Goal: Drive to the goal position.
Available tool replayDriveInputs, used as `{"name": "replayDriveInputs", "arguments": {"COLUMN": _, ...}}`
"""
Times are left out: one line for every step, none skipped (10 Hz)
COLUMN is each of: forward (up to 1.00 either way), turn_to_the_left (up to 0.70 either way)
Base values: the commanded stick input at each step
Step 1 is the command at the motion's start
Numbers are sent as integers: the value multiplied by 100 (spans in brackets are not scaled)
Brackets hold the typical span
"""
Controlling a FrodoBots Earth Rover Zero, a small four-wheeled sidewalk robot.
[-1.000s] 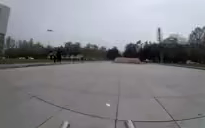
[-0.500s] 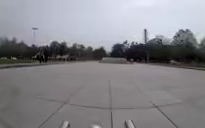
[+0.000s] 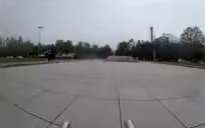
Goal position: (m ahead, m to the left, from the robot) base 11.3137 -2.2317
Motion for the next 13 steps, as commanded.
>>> {"name": "replayDriveInputs", "arguments": {"forward": 100, "turn_to_the_left": 0}}
{"name": "replayDriveInputs", "arguments": {"forward": 100, "turn_to_the_left": 0}}
{"name": "replayDriveInputs", "arguments": {"forward": 100, "turn_to_the_left": 0}}
{"name": "replayDriveInputs", "arguments": {"forward": 100, "turn_to_the_left": 0}}
{"name": "replayDriveInputs", "arguments": {"forward": 100, "turn_to_the_left": 0}}
{"name": "replayDriveInputs", "arguments": {"forward": 100, "turn_to_the_left": 6}}
{"name": "replayDriveInputs", "arguments": {"forward": 100, "turn_to_the_left": -18}}
{"name": "replayDriveInputs", "arguments": {"forward": 100, "turn_to_the_left": -40}}
{"name": "replayDriveInputs", "arguments": {"forward": 100, "turn_to_the_left": -40}}
{"name": "replayDriveInputs", "arguments": {"forward": 100, "turn_to_the_left": -40}}
{"name": "replayDriveInputs", "arguments": {"forward": 100, "turn_to_the_left": -40}}
{"name": "replayDriveInputs", "arguments": {"forward": 100, "turn_to_the_left": -40}}
{"name": "replayDriveInputs", "arguments": {"forward": 100, "turn_to_the_left": -40}}
